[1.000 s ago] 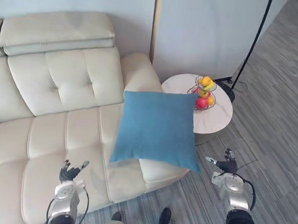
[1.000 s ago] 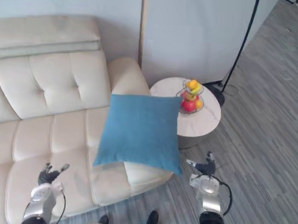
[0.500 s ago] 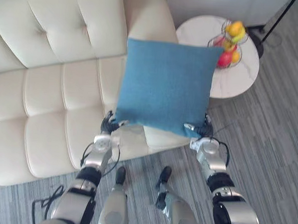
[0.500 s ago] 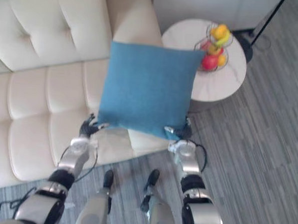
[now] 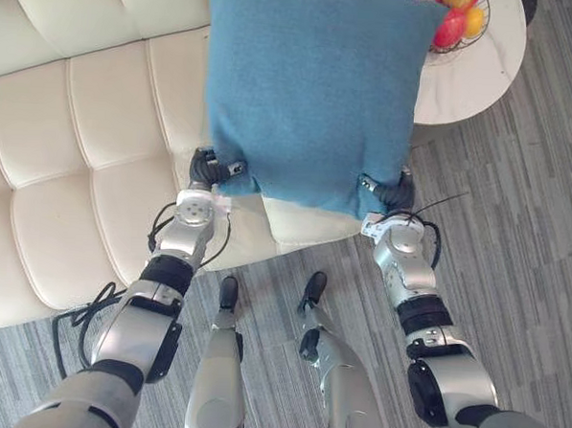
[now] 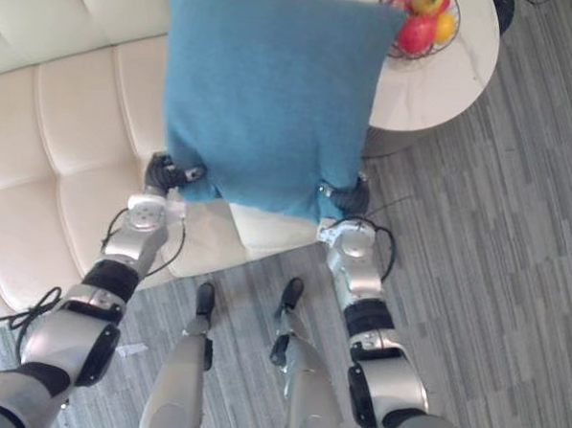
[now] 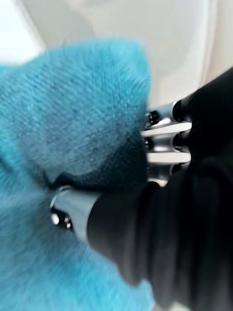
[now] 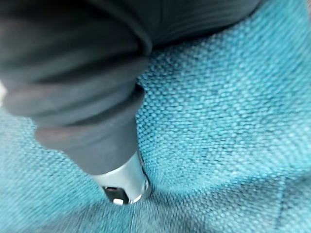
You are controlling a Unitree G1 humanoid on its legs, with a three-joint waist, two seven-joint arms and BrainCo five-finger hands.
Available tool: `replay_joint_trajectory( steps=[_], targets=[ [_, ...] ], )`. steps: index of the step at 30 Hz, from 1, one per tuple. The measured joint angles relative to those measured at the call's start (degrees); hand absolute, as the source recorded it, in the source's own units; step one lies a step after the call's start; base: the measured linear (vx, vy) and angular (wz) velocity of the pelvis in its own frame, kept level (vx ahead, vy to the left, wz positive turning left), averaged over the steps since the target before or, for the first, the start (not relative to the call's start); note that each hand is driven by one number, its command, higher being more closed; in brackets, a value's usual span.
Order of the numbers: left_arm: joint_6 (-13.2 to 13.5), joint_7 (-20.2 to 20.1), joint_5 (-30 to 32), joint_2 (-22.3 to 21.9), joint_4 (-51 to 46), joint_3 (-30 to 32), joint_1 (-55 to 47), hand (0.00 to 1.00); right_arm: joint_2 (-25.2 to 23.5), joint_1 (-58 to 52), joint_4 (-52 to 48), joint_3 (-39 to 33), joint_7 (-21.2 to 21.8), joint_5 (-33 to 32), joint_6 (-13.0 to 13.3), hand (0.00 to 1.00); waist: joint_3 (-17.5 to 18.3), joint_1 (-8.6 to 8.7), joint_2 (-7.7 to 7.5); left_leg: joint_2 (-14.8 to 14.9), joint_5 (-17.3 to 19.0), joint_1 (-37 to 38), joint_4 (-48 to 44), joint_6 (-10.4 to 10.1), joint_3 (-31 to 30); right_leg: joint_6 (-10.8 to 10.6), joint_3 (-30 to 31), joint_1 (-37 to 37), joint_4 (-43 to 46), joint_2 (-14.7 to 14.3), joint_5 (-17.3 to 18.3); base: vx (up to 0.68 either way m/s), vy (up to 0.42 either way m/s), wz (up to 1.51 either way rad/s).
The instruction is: Pick up cushions and gather them together orderly.
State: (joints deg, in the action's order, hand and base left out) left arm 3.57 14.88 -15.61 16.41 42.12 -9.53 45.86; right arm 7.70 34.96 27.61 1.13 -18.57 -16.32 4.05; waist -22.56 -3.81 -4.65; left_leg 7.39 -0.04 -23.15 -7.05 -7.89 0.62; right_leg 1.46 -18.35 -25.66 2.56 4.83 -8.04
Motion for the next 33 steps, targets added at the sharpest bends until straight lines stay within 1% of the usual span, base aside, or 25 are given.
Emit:
replay_joint_trajectory(
  steps=[2,4,5,9,10,11,12,13,14,16,19,20,21,22,24,25,28,29,31,32,33],
  targets=[
    [0.1,0.1,-0.6,-0.7,-3.6,0.0,-2.3,1.0,-0.7,-2.7,-2.5,0.3,0.0,-0.2,0.1,1.0,0.0,-0.07,0.03,-0.1,0.0,1.9,0.7,0.0,0.0,0.0,0.0,2.0,-0.8,0.0,0.0,0.07,0.053,0.05],
    [0.8,1.1,-0.9,-1.5,-8.5,0.0,-6.6,1.0,-1.2,-6.9,-5.3,1.9,0.0,-0.6,0.5,1.0,0.3,-0.16,0.13,-0.3,0.0,4.6,2.2,0.0,0.2,-0.1,0.0,4.5,-1.7,-0.1,0.2,0.09,0.066,0.05],
    [1.2,1.3,-0.9,-2.0,-12.5,0.0,-10.2,1.0,-1.8,-10.4,-7.2,2.2,0.2,-0.6,0.8,1.0,0.4,-0.22,0.18,-0.5,0.0,6.4,3.1,0.0,0.2,-0.2,0.0,6.3,-2.6,-0.2,0.3,0.09,0.069,0.07],
    [1.2,1.3,-0.7,-3.3,-19.9,-0.6,-18.6,1.0,-3.2,-17.1,-9.5,2.7,1.4,-0.5,1.2,1.0,1.5,0.05,0.5,-0.9,-0.1,9.3,4.9,0.2,-0.1,-0.5,-0.2,9.8,-5.3,-0.6,0.1,0.1,0.05,0.07],
    [1.2,1.3,-0.6,-4.5,-22.7,-0.7,-22.4,1.0,-3.1,-20.0,-10.4,3.3,2.1,-0.5,1.2,1.0,2.5,0.12,0.74,-1.0,-0.1,10.6,5.3,0.2,-0.1,-0.5,-0.3,11.6,-6.4,-0.7,0.1,0.11,0.042,0.06],
    [1.2,1.3,-0.5,-4.9,-23.5,-0.7,-23.5,1.0,-3.1,-20.9,-10.9,3.5,2.4,-0.4,1.2,1.0,2.9,0.13,0.77,-1.1,-0.1,11.1,5.5,0.2,-0.1,-0.5,-0.3,12.1,-6.8,-0.8,0.1,0.17,0.058,0.08],
    [1.2,1.3,-0.5,-5.9,-26.7,-0.7,-28.0,1.0,-3.2,-24.5,-12.6,3.9,3.4,0.6,1.2,1.0,5.0,0.22,1.04,-1.1,-0.1,12.6,6.0,0.2,0.0,-0.5,-0.2,13.8,-7.6,-0.9,0.2,0.15,0.043,0.04],
    [1.2,1.3,-0.5,-6.2,-27.8,-0.7,-29.4,1.0,-3.2,-25.5,-13.4,3.9,3.7,0.7,1.2,1.0,5.6,0.22,1.25,-1.0,-0.1,13.0,6.0,0.2,0.0,-0.5,-0.1,14.2,-7.6,-0.9,0.2,0.17,0.053,0.07],
    [1.2,1.1,-0.5,-6.7,-30.6,-0.7,-32.4,1.0,-3.1,-27.3,-14.5,3.9,4.7,1.8,1.2,1.0,6.6,0.5,1.86,-1.0,-0.1,14.3,6.0,0.2,0.1,-0.5,0.5,15.6,-7.6,-1.0,0.2,0.11,0.046,0.05],
    [1.2,0.9,-0.5,-7.2,-34.3,-0.7,-36.8,1.0,-3.1,-30.4,-16.1,4.1,5.4,4.3,1.2,1.0,9.0,0.51,2.7,-0.9,-0.1,15.6,6.0,0.2,0.4,-0.5,1.6,16.9,-7.6,-1.0,0.2,0.09,0.041,-0.01],
    [1.2,0.6,-0.5,-7.7,-37.3,-0.6,-41.0,1.0,-3.2,-33.5,-18.2,4.3,6.4,7.1,1.0,1.0,11.0,0.5,3.55,-0.9,0.0,16.9,6.1,0.3,0.6,-0.6,2.7,17.9,-7.6,-1.1,0.2,0.01,0.011,-0.06],
    [1.2,0.6,-0.5,-7.8,-39.6,-0.5,-43.6,1.0,-3.2,-35.0,-19.8,5.1,6.6,7.5,1.0,1.0,11.9,0.41,3.63,-0.8,0.4,17.4,6.2,0.5,0.9,-0.9,3.4,18.1,-7.6,-1.1,0.4,-0.02,0.014,-0.12],
    [1.2,0.5,-0.5,-8.3,-41.2,-0.1,-45.5,1.0,-3.2,-36.1,-21.1,5.7,6.7,7.8,1.0,1.0,12.0,0.51,3.76,-0.7,1.2,18.3,6.5,0.8,1.0,-1.8,3.4,18.8,-7.6,-1.2,1.1,-0.04,0.008,-0.14],
    [1.2,0.4,-0.5,-9.1,-42.4,0.2,-47.9,1.0,-3.5,-37.7,-22.5,6.1,6.8,8.2,1.0,1.0,12.5,0.47,4.02,-0.5,1.8,19.4,7.0,1.0,1.3,-1.8,3.8,19.5,-7.6,-1.5,1.1,-0.04,0.005,-0.05],
    [1.2,0.0,-0.5,-9.4,-43.6,0.2,-50.8,1.0,-3.8,-39.6,-23.4,6.5,7.0,9.1,1.0,1.0,13.6,0.42,3.91,-0.4,2.2,20.2,6.9,0.9,1.7,-2.0,4.2,20.3,-7.7,-1.6,1.3,-0.06,0.01,-0.09],
    [1.2,-0.3,-0.6,-9.5,-45.2,0.2,-54.3,1.0,-4.0,-41.9,-25.5,7.4,7.3,9.7,1.0,1.0,15.2,0.4,3.92,-0.3,2.9,20.7,6.9,1.1,2.0,-2.7,4.5,21.0,-7.7,-1.6,2.2,-0.07,0.001,-0.09],
    [1.2,-0.5,-0.9,-9.5,-47.2,0.2,-57.7,1.0,-4.0,-44.6,-28.6,8.7,7.6,10.2,1.0,1.0,17.1,0.42,3.99,-0.1,3.0,21.4,7.0,1.1,1.9,-2.3,4.5,21.8,-8.1,-1.9,2.6,-0.02,-0.01,0.0],
    [1.3,-0.6,-1.5,-9.5,-48.2,0.2,-59.4,1.0,-4.0,-45.8,-29.5,8.8,8.4,10.8,1.0,1.0,18.7,0.31,4.03,0.1,3.0,21.3,7.0,1.1,1.8,-2.2,4.3,21.8,-8.0,-2.0,2.6,0.0,-0.022,0.04],
    [1.6,-0.9,-2.1,-9.8,-48.3,0.2,-60.6,1.0,-4.0,-46.4,-29.5,8.8,8.9,11.4,1.0,1.0,19.8,0.33,4.38,0.1,2.9,21.7,6.9,1.1,1.1,-2.4,3.8,22.5,-7.8,-2.0,2.6,0.04,-0.02,0.14],
    [1.7,-1.2,-2.5,-10.2,-48.3,0.2,-61.2,1.0,-4.0,-47.0,-29.5,8.8,9.0,11.5,1.0,1.0,19.9,0.42,4.69,0.1,2.6,22.7,7.0,0.5,0.5,-2.2,3.3,23.7,-7.7,-2.0,2.5,0.05,-0.009,0.22],
    [1.8,-1.3,-2.5,-10.4,-48.3,0.2,-61.5,1.0,-4.0,-47.3,-29.5,8.8,9.0,11.5,1.0,1.0,20.0,0.4,4.76,0.1,2.6,23.2,7.0,0.5,0.4,-2.2,3.1,24.2,-7.7,-2.0,2.5,0.04,0.002,0.22]
  ],
)
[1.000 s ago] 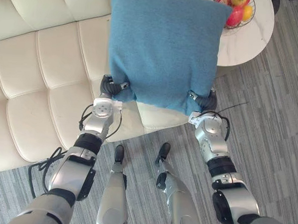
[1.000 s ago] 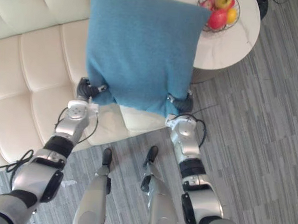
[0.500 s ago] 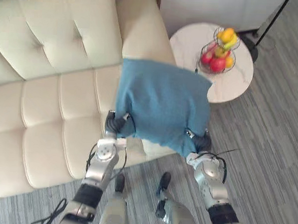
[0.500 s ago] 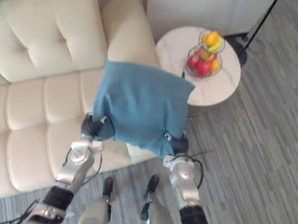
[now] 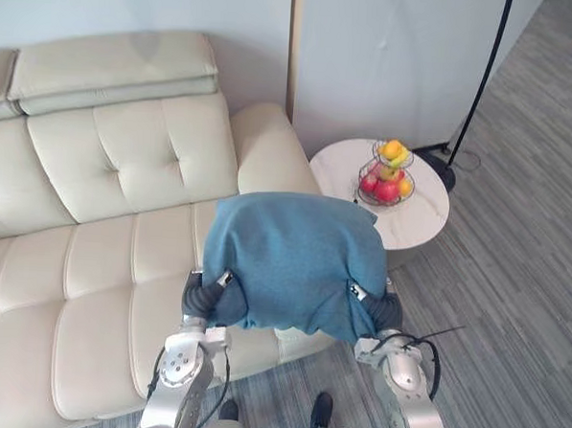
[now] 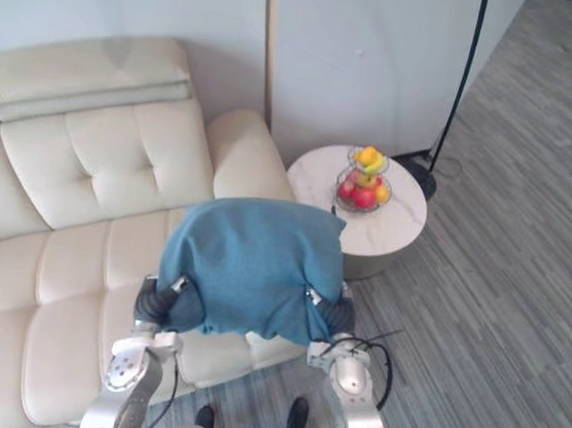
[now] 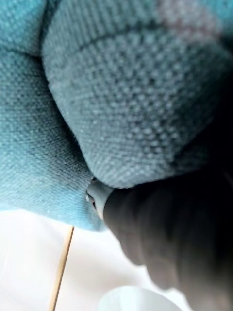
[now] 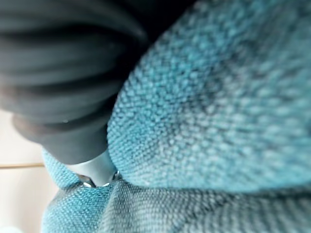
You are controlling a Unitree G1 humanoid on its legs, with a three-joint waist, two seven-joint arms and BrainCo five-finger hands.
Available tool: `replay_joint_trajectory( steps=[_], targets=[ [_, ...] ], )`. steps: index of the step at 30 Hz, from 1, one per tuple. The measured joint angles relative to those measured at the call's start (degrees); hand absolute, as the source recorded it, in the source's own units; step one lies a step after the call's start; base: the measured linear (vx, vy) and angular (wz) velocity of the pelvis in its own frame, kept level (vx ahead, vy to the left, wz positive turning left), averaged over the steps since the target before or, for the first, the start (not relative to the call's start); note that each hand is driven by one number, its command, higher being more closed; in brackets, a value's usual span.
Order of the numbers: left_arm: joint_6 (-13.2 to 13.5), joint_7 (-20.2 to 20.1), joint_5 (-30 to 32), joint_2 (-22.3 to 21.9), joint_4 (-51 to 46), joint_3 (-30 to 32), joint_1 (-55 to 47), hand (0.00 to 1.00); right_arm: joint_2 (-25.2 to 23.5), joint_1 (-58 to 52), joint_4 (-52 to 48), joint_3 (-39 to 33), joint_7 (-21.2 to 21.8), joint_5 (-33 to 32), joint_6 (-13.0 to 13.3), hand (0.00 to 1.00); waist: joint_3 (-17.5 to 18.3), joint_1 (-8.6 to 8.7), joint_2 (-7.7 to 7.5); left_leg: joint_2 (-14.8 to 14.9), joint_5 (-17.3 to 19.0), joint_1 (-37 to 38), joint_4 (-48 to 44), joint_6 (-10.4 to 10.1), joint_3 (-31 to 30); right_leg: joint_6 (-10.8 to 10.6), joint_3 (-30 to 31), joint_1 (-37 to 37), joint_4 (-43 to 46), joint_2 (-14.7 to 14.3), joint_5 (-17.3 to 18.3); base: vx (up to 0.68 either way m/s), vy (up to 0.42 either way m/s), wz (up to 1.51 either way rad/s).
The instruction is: Pick up cushions and gather them together orderly.
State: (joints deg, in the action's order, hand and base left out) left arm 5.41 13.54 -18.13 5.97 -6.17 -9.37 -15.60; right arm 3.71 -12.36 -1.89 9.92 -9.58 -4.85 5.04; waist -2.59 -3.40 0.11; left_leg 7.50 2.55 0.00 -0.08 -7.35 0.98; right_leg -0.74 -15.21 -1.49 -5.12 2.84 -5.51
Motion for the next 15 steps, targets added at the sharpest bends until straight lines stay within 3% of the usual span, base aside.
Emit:
replay_joint_trajectory(
  steps=[3,5,6,7,8,10,12,13,14,15],
  targets=[
    [0.5,-0.3,-0.8,-0.1,0.1,0.0,-1.2,1.0,0.1,-0.2,0.5,0.0,0.2,0.5,0.0,1.0,0.1,-0.34,0.17,-0.2,0.4,-1.0,-2.0,0.2,-1.2,-0.1,-1.4,0.9,0.0,0.3,0.0,-0.01,0.012,0.29],
    [0.5,-0.4,-1.1,-0.2,0.1,0.0,-0.8,1.0,0.5,0.0,1.0,0.0,0.1,0.5,0.1,1.0,-0.1,-0.31,0.16,-0.6,1.7,-5.5,-7.4,-0.1,-3.4,0.0,-4.0,0.5,0.1,0.7,0.0,-0.07,0.035,0.69],
    [0.5,-0.4,-1.1,-0.4,0.1,0.2,-0.8,1.0,1.3,1.2,2.6,0.2,0.0,0.5,0.2,1.0,-0.1,-0.24,0.29,-0.5,2.1,-8.9,-9.3,0.8,-2.4,0.2,-6.3,-0.4,0.1,1.3,-0.2,-0.11,0.071,0.62],
    [0.5,-0.4,-1.2,-1.0,0.2,0.7,-0.8,1.0,1.7,3.1,4.9,0.1,-0.1,0.5,0.2,1.0,-0.2,-0.35,0.19,0.7,3.5,-10.3,-9.3,3.3,1.3,0.4,-8.3,-1.6,0.1,2.2,-0.6,-0.13,0.087,0.62],
    [0.5,-0.4,-1.2,-1.3,0.4,0.7,-0.8,1.0,1.9,3.7,5.6,0.1,-0.2,0.5,0.2,1.0,-0.2,-0.3,0.15,1.3,4.0,-10.8,-9.3,4.1,3.8,0.3,-8.6,-1.9,0.1,2.7,-0.8,-0.07,0.075,0.68],
    [0.5,-0.3,-1.3,-3.5,1.5,0.4,-0.2,1.0,3.7,6.2,8.7,-0.5,-0.8,1.2,0.0,1.0,-0.7,0.13,0.64,5.9,5.0,-11.8,-13.4,6.9,19.3,-0.1,-12.3,-3.0,1.5,6.6,-1.0,-0.02,0.224,0.9],
    [0.5,-0.3,-1.9,-5.1,2.3,-0.5,0.2,1.0,4.8,6.7,10.0,-1.1,-1.6,1.7,-0.3,1.0,-0.3,1.11,1.65,9.9,5.0,-10.1,-15.0,6.8,29.3,-2.0,-15.7,-2.2,1.9,8.9,-1.4,0.04,0.344,0.9],
    [0.5,-0.3,-2.1,-5.4,2.8,-1.2,0.8,1.0,5.5,6.8,10.0,-1.4,-1.8,1.9,-0.3,1.0,0.1,1.87,2.72,11.3,4.0,-9.6,-14.5,5.2,32.8,-2.7,-17.6,-1.5,1.9,9.5,-1.7,0.05,0.463,1.48],
    [0.5,-0.3,-2.4,-4.9,4.1,-2.5,3.2,1.0,5.3,6.9,10.5,-3.3,-2.3,2.6,-0.4,1.0,0.3,3.5,3.24,9.4,-0.4,-9.6,-12.9,1.5,34.7,-4.8,-20.8,-0.2,2.1,12.2,-2.5,0.03,0.46,1.31],
    [0.9,-0.3,-2.4,-3.3,4.3,-2.5,3.8,1.0,4.3,7.4,11.3,-3.1,-2.3,2.7,-0.5,1.0,-0.3,3.26,1.45,6.4,-0.3,-8.9,-11.8,2.1,34.5,-4.5,-21.3,0.1,2.7,14.7,-2.9,0.03,0.529,1.12]
  ],
)
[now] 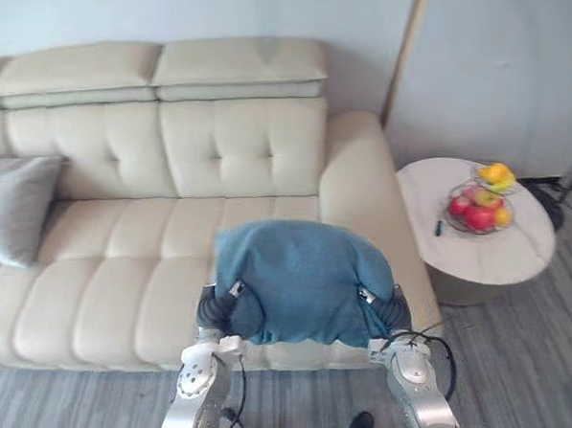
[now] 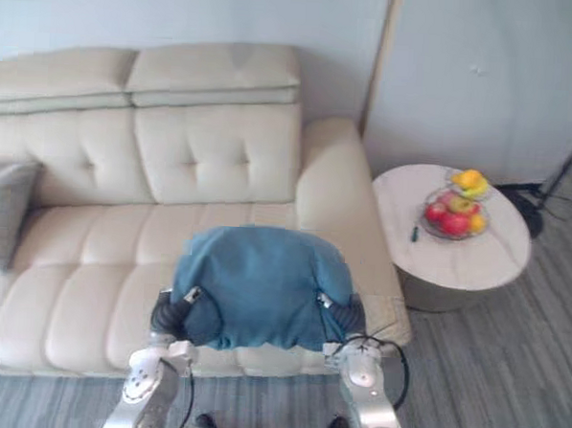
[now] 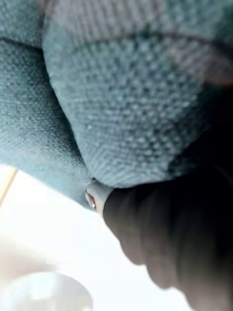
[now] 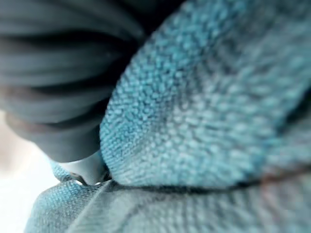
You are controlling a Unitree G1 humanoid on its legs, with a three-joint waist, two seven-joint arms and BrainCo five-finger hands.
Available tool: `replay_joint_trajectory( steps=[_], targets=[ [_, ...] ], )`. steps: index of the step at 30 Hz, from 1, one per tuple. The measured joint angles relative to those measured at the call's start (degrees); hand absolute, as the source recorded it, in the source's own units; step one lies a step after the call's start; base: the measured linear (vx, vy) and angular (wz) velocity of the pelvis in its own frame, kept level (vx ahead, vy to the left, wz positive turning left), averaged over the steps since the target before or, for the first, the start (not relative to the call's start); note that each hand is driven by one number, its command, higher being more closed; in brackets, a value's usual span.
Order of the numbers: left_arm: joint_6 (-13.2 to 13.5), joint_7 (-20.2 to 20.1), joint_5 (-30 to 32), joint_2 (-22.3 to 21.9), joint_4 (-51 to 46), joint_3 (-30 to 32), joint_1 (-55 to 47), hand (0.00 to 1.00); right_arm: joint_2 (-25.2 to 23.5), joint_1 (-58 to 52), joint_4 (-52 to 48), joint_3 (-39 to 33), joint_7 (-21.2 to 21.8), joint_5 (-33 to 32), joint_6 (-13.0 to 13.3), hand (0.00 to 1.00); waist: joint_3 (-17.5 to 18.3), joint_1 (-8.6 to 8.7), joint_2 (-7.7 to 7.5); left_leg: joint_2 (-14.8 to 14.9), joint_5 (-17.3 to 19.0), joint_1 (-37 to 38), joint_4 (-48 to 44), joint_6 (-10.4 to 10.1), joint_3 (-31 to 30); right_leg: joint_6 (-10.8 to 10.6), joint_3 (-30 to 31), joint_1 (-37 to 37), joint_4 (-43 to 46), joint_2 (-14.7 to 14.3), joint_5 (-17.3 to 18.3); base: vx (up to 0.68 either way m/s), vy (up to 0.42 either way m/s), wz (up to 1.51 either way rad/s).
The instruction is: Pick up cushions and gather them together orderly.
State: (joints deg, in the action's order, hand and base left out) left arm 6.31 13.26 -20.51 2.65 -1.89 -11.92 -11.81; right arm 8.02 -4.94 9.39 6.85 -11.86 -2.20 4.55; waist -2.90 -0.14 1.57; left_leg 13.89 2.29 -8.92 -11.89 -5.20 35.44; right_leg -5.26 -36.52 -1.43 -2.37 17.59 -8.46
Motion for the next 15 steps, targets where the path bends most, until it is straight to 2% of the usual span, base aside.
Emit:
replay_joint_trajectory(
  steps=[2,4,5,6,7,8,9,10,11,12,13,14,15],
  targets=[
    [0.6,0.0,0.0,1.7,0.4,0.0,0.0,1.0,-2.6,-0.2,1.2,-0.4,0.0,0.0,-0.1,1.0,0.2,0.07,-1.1,-2.2,2.2,0.1,-1.8,1.4,-1.6,-0.1,-1.7,1.0,3.0,3.3,-0.3,0.08,0.416,0.44],
    [0.8,-0.2,0.0,1.3,0.5,-0.1,0.0,1.0,-3.5,-0.2,1.7,-1.4,0.1,0.0,-0.3,1.0,0.0,-0.15,-0.84,-3.3,4.1,0.2,-3.7,2.3,-2.2,-0.4,-2.5,-0.7,10.6,6.8,-0.5,0.08,0.328,0.24],
    [0.8,-0.9,0.0,1.1,1.0,-0.4,0.1,1.0,-3.4,-0.2,1.9,-2.0,0.4,0.0,-0.6,1.0,-0.4,-0.26,-1.18,-4.5,5.1,1.1,-3.9,3.0,-2.2,0.4,-2.2,-2.9,17.6,10.4,-1.0,0.07,0.337,0.09],
    [0.8,-1.5,0.0,1.0,1.9,-0.5,0.1,1.0,-3.2,0.0,2.8,-2.3,0.4,0.1,-0.6,1.0,-0.7,-0.31,-1.32,-5.7,6.0,2.3,-3.1,3.5,-2.0,5.2,-1.2,-5.7,24.1,13.4,-3.3,0.07,0.328,0.01],
    [0.7,-1.6,0.1,1.1,2.4,-0.6,0.1,1.0,-3.1,0.1,3.3,-2.3,0.4,0.1,-0.7,1.0,-0.9,-0.18,-1.18,-6.1,6.2,3.2,-2.4,3.8,-1.8,7.4,0.4,-7.1,26.8,14.2,-4.7,0.06,0.317,-0.07],
    [0.7,-1.9,0.1,1.4,2.8,-0.4,0.0,1.0,-3.4,0.0,4.0,-2.3,0.5,0.1,-0.7,1.0,-1.8,0.13,-1.0,-6.2,6.8,4.7,-1.8,4.4,-2.1,8.4,4.5,-9.4,31.0,14.2,-3.0,0.06,0.243,0.09],
    [0.7,-2.1,0.1,2.2,2.9,-0.4,0.1,1.0,-3.7,-0.2,4.7,-2.2,0.7,0.1,-0.7,1.0,-2.7,0.84,-1.26,-6.5,7.4,6.0,-0.7,5.2,-3.3,5.4,9.9,-11.4,36.1,10.6,5.5,0.1,0.231,0.26],
    [0.6,-2.4,0.1,2.9,2.9,-0.4,0.0,1.0,-4.1,-0.3,5.2,-2.2,0.9,0.1,-0.9,1.0,-3.3,1.42,-1.65,-7.2,7.4,7.2,0.8,5.5,-3.5,3.1,14.3,-12.8,36.3,3.8,12.0,0.09,0.125,0.33],
    [0.6,-2.5,0.1,3.1,3.0,-0.4,0.0,1.0,-4.5,-0.4,5.2,-2.2,1.2,0.1,-0.9,1.0,-3.2,1.62,-2.15,-7.9,7.3,7.5,1.5,5.6,-3.5,2.7,15.1,-13.2,35.1,1.0,13.5,0.09,0.094,0.21],
    [0.6,-2.6,0.1,3.2,3.1,-0.4,0.1,1.0,-4.4,-0.4,5.2,-2.3,1.3,0.1,-0.9,1.0,-3.0,1.76,-2.5,-8.5,7.2,7.7,2.0,5.7,-3.5,2.8,15.1,-13.5,34.2,-0.5,14.2,0.11,0.085,0.2],
    [0.4,-2.9,0.1,3.3,3.4,-0.5,0.1,1.0,-4.1,-0.3,5.2,-2.3,1.4,0.0,-0.9,1.0,-3.0,2.18,-3.09,-10.1,6.6,8.5,3.1,5.7,-3.2,3.3,13.2,-13.5,30.3,-4.0,14.7,0.2,0.092,0.2],
    [0.1,-3.3,0.1,3.3,3.7,-0.6,0.1,1.0,-3.4,-0.3,5.2,-2.2,1.5,0.0,-0.9,1.0,-2.7,2.47,-3.52,-11.6,6.6,9.1,3.2,5.7,-3.0,4.7,12.1,-13.2,24.5,-7.4,13.3,0.22,0.081,0.19],
    [0.1,-3.5,0.2,3.3,3.7,-0.6,0.1,1.0,-3.3,-0.3,5.2,-2.2,1.6,0.0,-0.9,1.0,-2.7,2.63,-3.45,-12.1,6.6,9.1,2.9,5.7,-3.1,6.3,12.1,-13.0,21.7,-8.4,12.5,0.21,0.043,0.15]
  ],
)
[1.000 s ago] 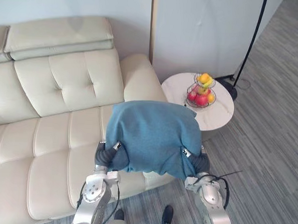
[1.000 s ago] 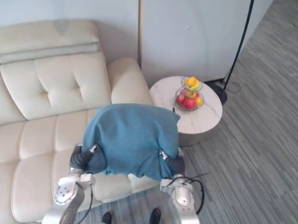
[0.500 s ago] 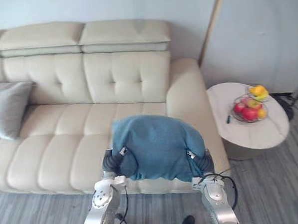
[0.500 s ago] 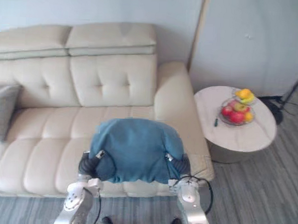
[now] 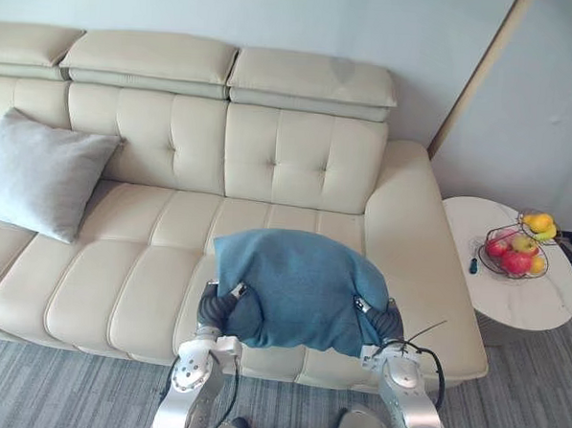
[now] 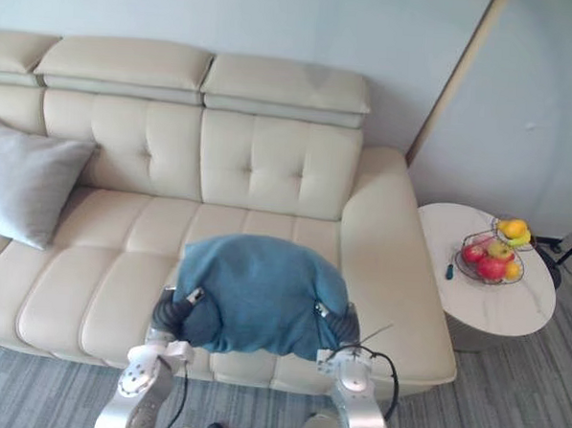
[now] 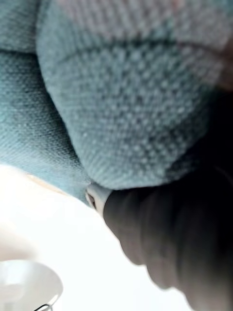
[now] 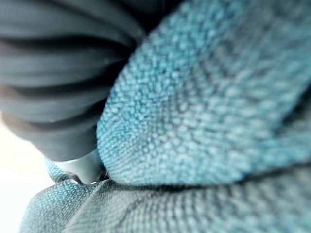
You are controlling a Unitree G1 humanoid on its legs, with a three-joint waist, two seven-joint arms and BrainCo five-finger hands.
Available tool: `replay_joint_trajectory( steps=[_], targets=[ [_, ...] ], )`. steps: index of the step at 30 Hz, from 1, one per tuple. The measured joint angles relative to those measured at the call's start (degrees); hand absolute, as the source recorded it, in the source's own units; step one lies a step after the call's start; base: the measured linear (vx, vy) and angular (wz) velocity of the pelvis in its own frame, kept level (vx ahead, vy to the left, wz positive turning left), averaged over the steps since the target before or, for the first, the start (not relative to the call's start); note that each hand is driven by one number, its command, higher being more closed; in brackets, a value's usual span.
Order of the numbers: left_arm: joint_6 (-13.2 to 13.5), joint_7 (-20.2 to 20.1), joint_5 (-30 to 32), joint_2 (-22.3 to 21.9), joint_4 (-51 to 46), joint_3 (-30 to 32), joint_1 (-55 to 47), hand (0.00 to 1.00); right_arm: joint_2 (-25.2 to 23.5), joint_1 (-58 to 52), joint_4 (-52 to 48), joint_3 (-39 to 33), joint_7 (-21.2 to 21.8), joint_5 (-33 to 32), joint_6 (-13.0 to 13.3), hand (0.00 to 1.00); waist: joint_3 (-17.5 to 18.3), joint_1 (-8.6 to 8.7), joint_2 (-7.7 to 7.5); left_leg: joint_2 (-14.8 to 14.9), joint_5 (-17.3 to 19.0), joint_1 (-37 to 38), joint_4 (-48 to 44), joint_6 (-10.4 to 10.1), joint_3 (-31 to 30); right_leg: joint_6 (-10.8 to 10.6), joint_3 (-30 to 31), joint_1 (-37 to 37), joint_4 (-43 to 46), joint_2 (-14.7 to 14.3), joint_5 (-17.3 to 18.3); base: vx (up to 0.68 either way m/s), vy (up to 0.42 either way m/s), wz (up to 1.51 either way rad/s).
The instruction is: Pick up cushions and gather them together orderly.
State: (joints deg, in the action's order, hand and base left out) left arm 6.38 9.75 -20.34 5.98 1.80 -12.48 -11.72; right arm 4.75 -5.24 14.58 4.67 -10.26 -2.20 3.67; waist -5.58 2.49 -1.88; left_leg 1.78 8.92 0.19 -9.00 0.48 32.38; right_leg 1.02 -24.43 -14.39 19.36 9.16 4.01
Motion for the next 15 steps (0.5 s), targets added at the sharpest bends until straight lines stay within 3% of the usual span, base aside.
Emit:
replay_joint_trajectory(
  steps=[1,2,4,5,6,8,10,11,14,15],
  targets=[
    [-0.1,-0.1,0.1,-0.2,0.0,-0.1,0.1,1.0,0.4,0.0,0.0,0.0,0.1,0.0,0.0,1.0,-0.1,0.35,0.64,-0.6,0.0,-0.1,-0.2,0.0,-0.5,3.1,0.3,0.9,-3.6,-1.0,-1.3,0.25,0.005,-0.06],
    [-0.1,-0.2,0.1,-0.4,-0.2,-0.5,0.1,1.0,0.7,0.1,0.0,-0.2,0.1,0.0,0.0,1.0,-0.5,0.05,2.37,-0.3,0.0,-0.2,-0.1,0.0,-2.8,2.9,2.3,2.4,-6.7,-2.6,-2.8,0.28,-0.004,-0.21],
    [-0.1,-0.2,0.4,-0.3,-0.1,-0.5,0.3,1.0,0.3,-0.1,-0.1,-0.2,0.4,0.0,-0.1,1.0,-0.3,0.02,3.0,-0.1,0.1,0.1,0.2,-0.2,-3.7,2.5,2.6,3.6,-9.2,-3.4,-3.7,0.21,-0.009,-0.17],
    [-0.1,-0.5,0.4,-0.3,-0.1,-0.6,0.4,1.0,0.3,-0.8,-0.3,-0.3,0.3,0.0,-0.1,1.0,-0.3,-0.03,3.08,0.9,1.5,0.3,-1.8,-1.5,-5.3,2.4,2.4,5.4,-10.8,-4.3,-3.7,0.18,-0.038,0.04],
    [-0.1,-1.0,0.5,-0.1,-0.1,-1.0,0.1,1.0,0.2,-1.8,-1.1,-0.4,0.3,-0.1,-0.2,1.0,-0.4,-0.07,3.0,2.8,3.5,-0.2,-6.5,-2.1,-5.6,2.3,2.5,7.7,-12.6,-5.6,-3.6,0.25,-0.069,-0.03],
    [-0.1,-1.2,0.4,-0.1,-0.1,-0.9,-1.0,1.0,0.0,-4.9,-5.6,-0.1,0.3,-0.1,-0.4,1.0,-1.0,-1.16,2.77,6.1,5.2,-1.8,-17.9,-1.3,-5.8,2.1,3.5,11.7,-14.8,-6.9,-3.3,0.13,-0.06,-0.19],
    [-0.1,-1.2,0.4,-0.5,-1.2,-0.6,-3.2,1.0,0.0,-7.2,-12.0,0.0,0.3,-0.1,-0.4,1.0,-1.0,-3.06,2.86,10.8,7.1,-8.1,-31.0,-0.6,-8.7,2.1,6.6,12.9,-15.5,-8.0,-1.4,0.07,0.019,-0.68],
    [-0.1,-1.2,0.4,-0.6,-1.6,-0.6,-3.8,1.0,0.0,-7.1,-13.3,0.0,0.3,-0.1,-0.4,1.0,-0.6,-3.35,3.63,11.4,8.2,-9.5,-30.7,-0.7,-11.4,2.0,7.6,12.9,-15.6,-8.3,-1.4,0.11,0.081,-0.84],
    [-0.1,-1.2,0.4,-1.5,-2.5,-0.4,-4.4,1.0,0.0,-7.1,-15.7,0.1,0.2,-0.1,-0.3,1.0,-0.5,-4.36,3.42,10.8,8.5,-11.2,-21.2,-1.6,-19.8,1.8,11.6,12.5,-15.5,-8.1,-1.8,0.12,0.134,-0.76],
    [0.1,-1.2,0.5,-2.1,-3.4,-0.4,-4.9,1.0,0.1,-7.1,-16.0,0.1,0.1,-0.1,-0.2,1.0,-0.1,-4.83,4.08,10.2,4.5,-10.1,-13.0,-3.0,-25.8,-0.1,13.2,12.4,-15.5,-8.5,-2.5,0.16,0.224,-0.88]
  ],
)
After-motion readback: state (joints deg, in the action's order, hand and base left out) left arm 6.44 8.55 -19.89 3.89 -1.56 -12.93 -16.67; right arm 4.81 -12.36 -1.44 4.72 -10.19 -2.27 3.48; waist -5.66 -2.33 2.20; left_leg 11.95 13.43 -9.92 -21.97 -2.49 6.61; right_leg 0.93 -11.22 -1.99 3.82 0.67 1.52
